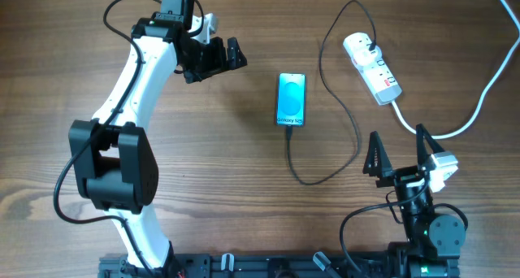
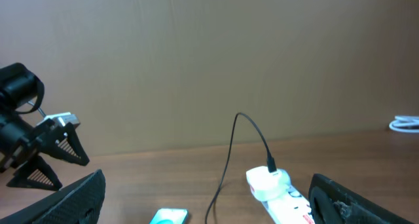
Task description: Plug charger to phone and switch on socket
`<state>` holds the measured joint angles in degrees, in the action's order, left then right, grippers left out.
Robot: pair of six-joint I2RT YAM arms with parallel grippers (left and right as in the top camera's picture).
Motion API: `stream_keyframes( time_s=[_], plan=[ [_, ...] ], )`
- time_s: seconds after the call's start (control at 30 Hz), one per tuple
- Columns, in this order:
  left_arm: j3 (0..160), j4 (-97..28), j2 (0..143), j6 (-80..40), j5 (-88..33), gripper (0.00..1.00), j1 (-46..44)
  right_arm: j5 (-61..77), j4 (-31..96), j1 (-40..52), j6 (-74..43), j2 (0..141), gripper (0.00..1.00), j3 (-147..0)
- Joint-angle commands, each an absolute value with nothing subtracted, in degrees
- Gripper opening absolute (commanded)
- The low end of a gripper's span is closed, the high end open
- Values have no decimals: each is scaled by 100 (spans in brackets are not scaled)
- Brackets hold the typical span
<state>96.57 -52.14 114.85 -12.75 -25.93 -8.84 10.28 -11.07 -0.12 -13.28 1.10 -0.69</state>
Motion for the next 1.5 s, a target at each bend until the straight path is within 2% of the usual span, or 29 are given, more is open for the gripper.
stream_keyframes(
  time_s=[0.0,0.17,0.43,0.9,1.47],
  plan=[
    [9642,-5214,11511,-1208,-2561,100,-878,1007,-1221,14,-1149,19,100,-27],
    [9642,-5214,11511,-1208,-2561,100,-878,996,-1111,14,-899,19,100,-27],
    [9642,-5214,11511,-1208,-2561,100,-878,941,-58,14,-744,19,100,-27],
    [9642,-5214,11511,-1208,-2561,100,-878,882,-60,14,-447,19,100,-30],
    [9642,-5216,11511,-1208,-2561,100,-878,145,16,-10,150,19,100,-32]
  ],
)
